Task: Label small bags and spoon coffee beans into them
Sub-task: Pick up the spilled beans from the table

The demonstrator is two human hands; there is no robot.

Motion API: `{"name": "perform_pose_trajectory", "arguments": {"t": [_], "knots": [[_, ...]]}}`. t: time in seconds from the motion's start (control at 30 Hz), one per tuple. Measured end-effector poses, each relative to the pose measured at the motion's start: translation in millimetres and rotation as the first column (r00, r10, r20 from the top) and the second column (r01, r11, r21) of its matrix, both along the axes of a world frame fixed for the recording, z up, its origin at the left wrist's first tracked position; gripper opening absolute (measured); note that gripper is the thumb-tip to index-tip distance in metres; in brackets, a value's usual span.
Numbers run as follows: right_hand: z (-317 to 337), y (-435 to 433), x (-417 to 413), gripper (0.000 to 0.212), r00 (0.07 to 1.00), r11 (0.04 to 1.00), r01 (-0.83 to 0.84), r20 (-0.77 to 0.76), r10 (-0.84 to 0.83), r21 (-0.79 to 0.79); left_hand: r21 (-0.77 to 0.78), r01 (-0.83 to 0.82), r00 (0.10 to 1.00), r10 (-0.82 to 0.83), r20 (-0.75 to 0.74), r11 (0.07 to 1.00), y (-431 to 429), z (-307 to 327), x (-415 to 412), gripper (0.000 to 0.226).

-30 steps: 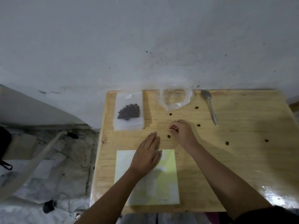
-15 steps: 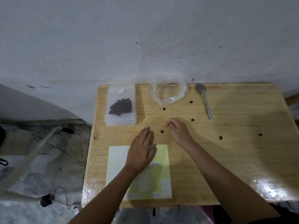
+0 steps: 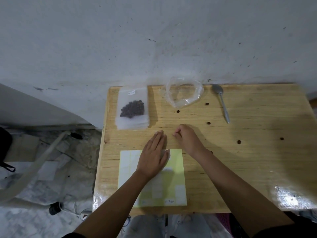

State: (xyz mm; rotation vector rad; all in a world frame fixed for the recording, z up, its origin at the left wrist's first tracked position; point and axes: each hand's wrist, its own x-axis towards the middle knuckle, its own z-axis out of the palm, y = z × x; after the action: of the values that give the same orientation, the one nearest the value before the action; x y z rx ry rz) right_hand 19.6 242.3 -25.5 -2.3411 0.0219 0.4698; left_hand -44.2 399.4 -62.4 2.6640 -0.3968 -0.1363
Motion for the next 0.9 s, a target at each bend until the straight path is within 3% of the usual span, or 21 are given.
{"name": "perform_pose_trajectory", "arguments": {"t": [0.17, 0.2, 0.27, 0.33, 0.37, 0.4, 0.43, 0.53, 0.6, 0.67, 0.77, 0.9], "knots": [[18.6, -5.5, -13.8, 0.016, 0.954, 0.936, 0.280, -0.172, -0.245, 0.215, -0.119, -0.034, 0.999, 0.036, 0.007, 0.992, -2.5, 4.3, 1.8, 0.054], [19.2, -7.2, -19.4, 0.016, 0.910, 0.860, 0.394, -0.267, -0.316, 0.325, -0.157, -0.059, 0.998, 0.062, 0.014, 0.986, -3.4, 5.5, 2.9, 0.051], [17.8, -10.6, -31.6, 0.022, 0.758, 0.574, 0.648, -0.496, -0.423, 0.501, -0.194, -0.088, 0.995, 0.095, 0.024, 0.977, -5.7, 7.1, 5.8, 0.048], [18.7, -17.5, -41.4, 0.025, 0.613, 0.290, 0.788, -0.646, -0.455, 0.543, -0.189, -0.077, 0.996, 0.086, 0.036, 0.979, -9.4, 7.2, 9.9, 0.047], [19.8, -23.2, -44.4, 0.026, 0.584, 0.233, 0.806, -0.667, -0.462, 0.544, -0.176, -0.067, 0.996, 0.075, 0.041, 0.982, -11.7, 7.0, 11.9, 0.047], [20.3, -29.7, -45.7, 0.026, 0.591, 0.239, 0.799, -0.650, -0.478, 0.551, -0.157, -0.058, 0.997, 0.065, 0.041, 0.986, -14.3, 6.4, 14.2, 0.049], [21.4, -36.8, -45.5, 0.026, 0.628, 0.308, 0.772, -0.594, -0.503, 0.556, -0.134, -0.054, 0.998, 0.059, 0.037, 0.990, -17.1, 6.1, 16.6, 0.051], [21.9, -56.9, -42.3, 0.020, 0.820, 0.700, 0.572, -0.276, -0.502, 0.427, -0.065, -0.062, 0.998, 0.061, -0.011, 0.996, -26.3, 5.6, 23.5, 0.064], [19.9, -63.6, -36.0, 0.013, 0.894, 0.838, 0.444, -0.098, -0.437, 0.317, -0.034, -0.057, 0.998, 0.057, -0.016, 0.998, -32.4, 5.4, 27.5, 0.071], [16.6, -63.6, -28.7, 0.005, 0.931, 0.901, 0.353, 0.003, -0.365, 0.252, -0.007, -0.044, 0.999, 0.044, -0.015, 0.999, -37.0, 5.3, 30.5, 0.075], [10.8, -60.9, -20.4, 0.015, 0.959, 0.955, 0.262, 0.076, -0.274, 0.140, 0.021, -0.027, 0.999, 0.028, -0.029, 0.999, -41.2, 1.9, 32.1, 0.078], [9.0, -62.3, -12.7, 0.013, 0.974, 0.973, 0.218, 0.038, -0.222, 0.081, 0.024, -0.013, 1.000, 0.013, -0.024, 1.000, -46.5, -1.2, 30.8, 0.077]]}}
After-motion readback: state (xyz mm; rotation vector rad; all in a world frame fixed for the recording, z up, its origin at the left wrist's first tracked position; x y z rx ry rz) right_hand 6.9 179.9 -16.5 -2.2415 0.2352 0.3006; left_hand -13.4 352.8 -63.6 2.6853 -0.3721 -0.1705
